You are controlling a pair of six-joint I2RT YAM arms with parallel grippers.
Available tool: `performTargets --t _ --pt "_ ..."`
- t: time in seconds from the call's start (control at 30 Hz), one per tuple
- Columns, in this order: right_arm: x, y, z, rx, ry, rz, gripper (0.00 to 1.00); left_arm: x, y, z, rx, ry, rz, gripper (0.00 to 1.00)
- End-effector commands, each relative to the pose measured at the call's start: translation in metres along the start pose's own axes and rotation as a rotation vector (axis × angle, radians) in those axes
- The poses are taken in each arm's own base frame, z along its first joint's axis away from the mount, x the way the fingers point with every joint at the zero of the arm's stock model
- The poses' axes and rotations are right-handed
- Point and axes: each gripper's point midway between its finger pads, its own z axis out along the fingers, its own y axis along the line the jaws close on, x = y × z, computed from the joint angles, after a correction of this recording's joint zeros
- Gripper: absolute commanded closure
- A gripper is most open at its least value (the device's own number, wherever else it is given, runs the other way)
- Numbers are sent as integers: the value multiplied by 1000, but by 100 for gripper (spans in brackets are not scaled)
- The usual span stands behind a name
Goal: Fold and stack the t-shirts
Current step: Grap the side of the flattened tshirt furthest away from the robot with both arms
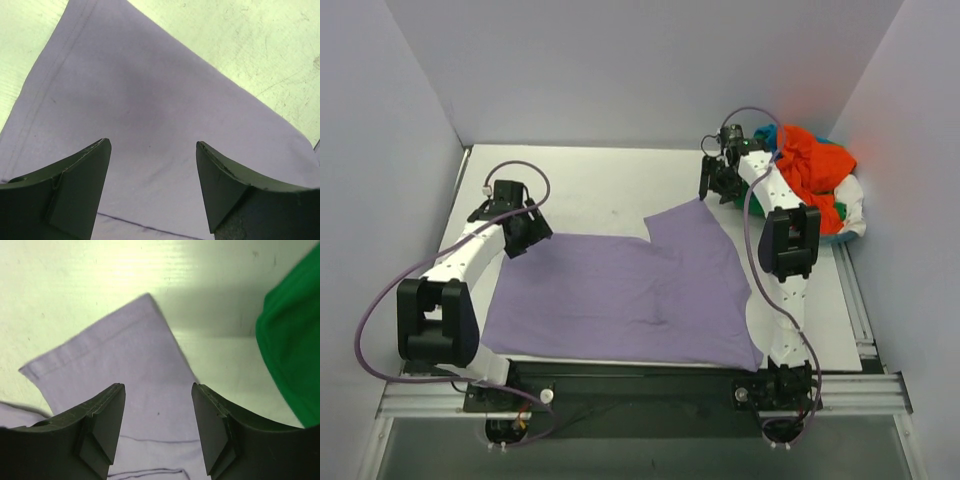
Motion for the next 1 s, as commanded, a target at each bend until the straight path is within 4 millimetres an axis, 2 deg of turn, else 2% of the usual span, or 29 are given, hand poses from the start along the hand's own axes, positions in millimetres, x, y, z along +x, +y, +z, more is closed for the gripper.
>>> performTargets --t 0.0,0.2,0.47,0.67,0.97 --pt "-7 0 12 -52 18 3 43 -31 -18 2 37 -64 -2 21" --pt "-12 9 35 -127 5 21 38 -41 -23 18 3 -45 5 21" --pt "-38 13 49 -138 -87 35 39 -57 -35 33 -15 -26 17 21" --pt "-32 17 63 -159 -67 30 43 -62 -39 41 -22 -12 23 21" --pt "-23 28 75 -192 -38 14 46 -68 -29 48 -32 2 -2 21"
